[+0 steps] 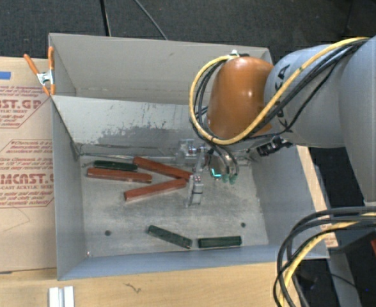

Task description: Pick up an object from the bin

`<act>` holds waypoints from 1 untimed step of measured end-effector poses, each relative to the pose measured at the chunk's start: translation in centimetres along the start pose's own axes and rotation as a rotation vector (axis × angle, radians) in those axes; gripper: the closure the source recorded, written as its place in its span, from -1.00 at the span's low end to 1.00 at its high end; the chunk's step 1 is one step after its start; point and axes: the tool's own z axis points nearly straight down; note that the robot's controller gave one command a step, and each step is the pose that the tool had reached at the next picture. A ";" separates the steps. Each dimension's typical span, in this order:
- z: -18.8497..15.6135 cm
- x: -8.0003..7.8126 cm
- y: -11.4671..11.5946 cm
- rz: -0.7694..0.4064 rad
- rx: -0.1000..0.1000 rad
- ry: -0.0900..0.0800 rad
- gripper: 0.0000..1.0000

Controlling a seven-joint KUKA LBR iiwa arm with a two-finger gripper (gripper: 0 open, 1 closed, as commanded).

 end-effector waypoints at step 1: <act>7.8 0.2 2.2 0.269 -0.001 -0.008 -1.00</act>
Offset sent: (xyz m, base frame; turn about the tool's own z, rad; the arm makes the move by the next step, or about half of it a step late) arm -0.0031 0.0209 -0.0769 0.2695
